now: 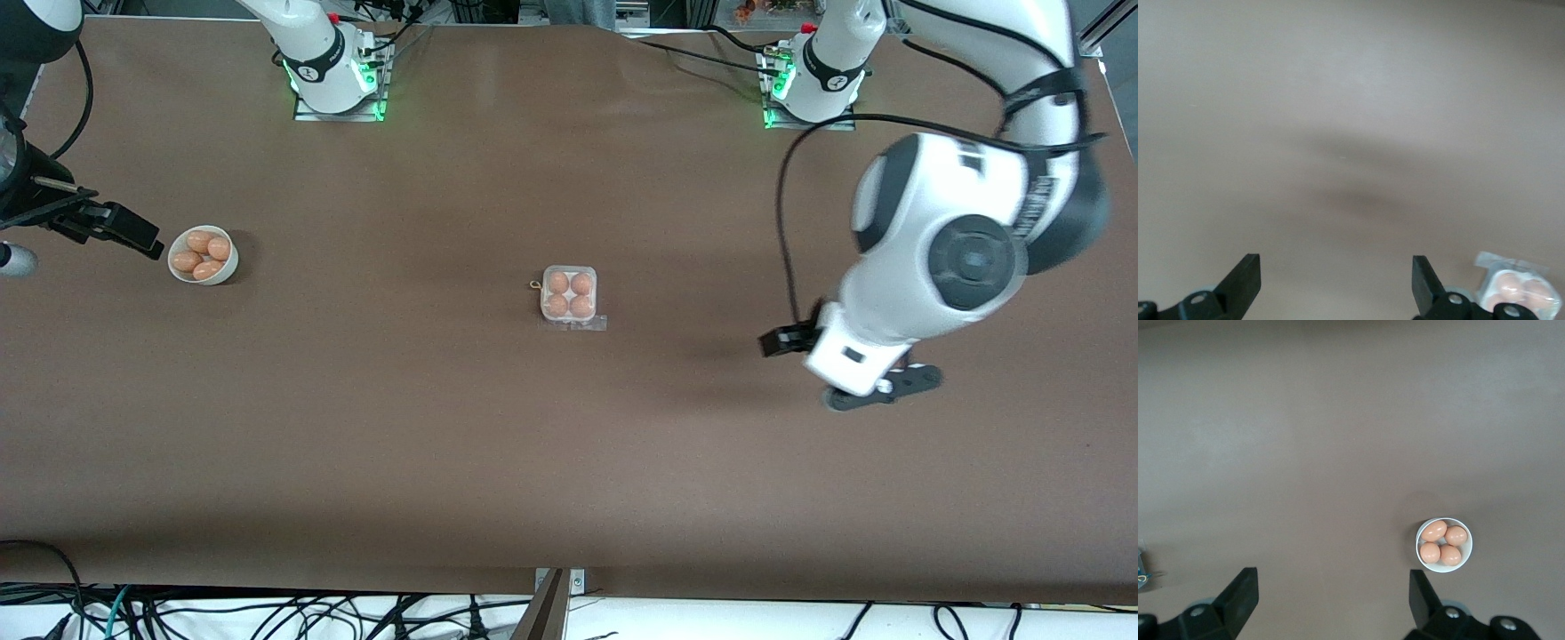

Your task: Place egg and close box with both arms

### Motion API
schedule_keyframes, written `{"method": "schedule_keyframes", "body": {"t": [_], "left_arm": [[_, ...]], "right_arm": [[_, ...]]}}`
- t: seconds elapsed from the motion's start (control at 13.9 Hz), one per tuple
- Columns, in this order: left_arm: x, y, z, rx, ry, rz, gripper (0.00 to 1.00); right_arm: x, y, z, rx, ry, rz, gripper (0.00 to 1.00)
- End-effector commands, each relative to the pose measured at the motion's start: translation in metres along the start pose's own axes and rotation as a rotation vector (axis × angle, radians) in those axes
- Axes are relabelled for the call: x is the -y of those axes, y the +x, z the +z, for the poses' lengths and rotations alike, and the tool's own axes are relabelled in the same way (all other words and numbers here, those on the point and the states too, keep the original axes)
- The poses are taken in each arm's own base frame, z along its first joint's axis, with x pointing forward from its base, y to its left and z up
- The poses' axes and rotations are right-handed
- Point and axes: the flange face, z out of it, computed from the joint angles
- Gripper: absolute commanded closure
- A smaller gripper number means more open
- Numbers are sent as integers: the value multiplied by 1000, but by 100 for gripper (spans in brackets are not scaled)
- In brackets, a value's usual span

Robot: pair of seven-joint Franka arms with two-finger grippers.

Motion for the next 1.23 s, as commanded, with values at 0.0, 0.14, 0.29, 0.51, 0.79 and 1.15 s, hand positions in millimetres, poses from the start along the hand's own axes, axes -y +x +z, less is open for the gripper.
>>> {"method": "schedule_keyframes", "body": {"t": [0.0, 0.14, 0.29, 0.51, 0.79, 1.15], "left_arm": [[41, 7, -27, -16, 10, 65, 0], [79, 11, -46, -19, 18, 116, 0], [135, 16, -73, -48, -2, 126, 0], [178, 10, -94, -69, -33, 175, 0], [168, -14, -89, -42, -23, 219, 0], [174, -42, -82, -34, -25, 235, 0]], "right_arm": [[-3, -10, -6, -3, 8, -15, 0], [-3, -10, -6, -3, 10, -15, 0], [-3, -10, -6, -3, 8, -14, 0], [-3, -10, -7, -5, 9, -15, 0], [-3, -10, -7, -3, 10, -15, 0], [-3, -10, -6, -1, 10, -15, 0]]}}
